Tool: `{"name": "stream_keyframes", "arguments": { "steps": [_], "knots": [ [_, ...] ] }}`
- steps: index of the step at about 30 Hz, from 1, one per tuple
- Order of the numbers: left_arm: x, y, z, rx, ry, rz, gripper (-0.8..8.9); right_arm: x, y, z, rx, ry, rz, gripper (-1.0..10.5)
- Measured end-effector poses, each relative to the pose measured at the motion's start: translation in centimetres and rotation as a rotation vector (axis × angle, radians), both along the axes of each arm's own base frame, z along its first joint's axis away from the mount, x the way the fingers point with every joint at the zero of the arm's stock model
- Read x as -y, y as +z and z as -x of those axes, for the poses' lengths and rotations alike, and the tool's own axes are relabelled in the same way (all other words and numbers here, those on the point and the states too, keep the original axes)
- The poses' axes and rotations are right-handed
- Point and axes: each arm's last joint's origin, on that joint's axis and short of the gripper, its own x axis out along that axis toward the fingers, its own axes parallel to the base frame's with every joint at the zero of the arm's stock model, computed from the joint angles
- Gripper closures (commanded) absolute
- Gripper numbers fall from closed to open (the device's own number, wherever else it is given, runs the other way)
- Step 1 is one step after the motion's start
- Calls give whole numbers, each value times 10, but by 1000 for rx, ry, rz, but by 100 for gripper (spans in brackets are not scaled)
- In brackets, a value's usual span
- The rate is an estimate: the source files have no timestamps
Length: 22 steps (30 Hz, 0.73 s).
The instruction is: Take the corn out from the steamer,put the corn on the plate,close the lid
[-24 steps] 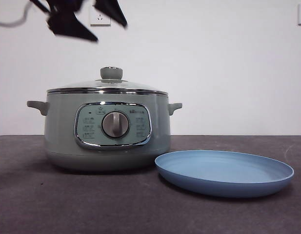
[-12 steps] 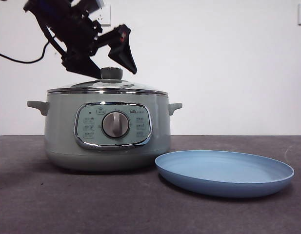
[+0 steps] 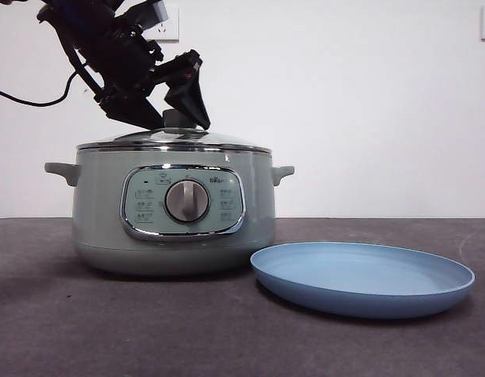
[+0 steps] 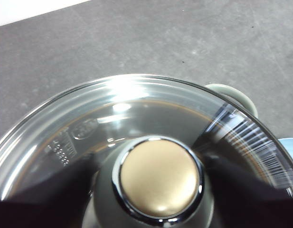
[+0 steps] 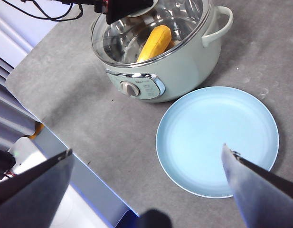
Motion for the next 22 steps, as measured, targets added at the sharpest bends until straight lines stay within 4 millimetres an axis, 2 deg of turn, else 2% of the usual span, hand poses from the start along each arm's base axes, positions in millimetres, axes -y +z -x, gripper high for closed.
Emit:
{"name": "stream_keyframes", "arguments": {
  "steps": [4,17,22],
  "knots": [
    [2,2,1,8,-18,-4,821,0,-1,-2,-4,-2,3,286],
    [1,4,1,9,-17,-4,826,-1,0,-4,4,-3,2,286],
    [1,13,2,-3,-15,-9,826,-1,-1,-6,-3,-2,3,286]
  ]
}}
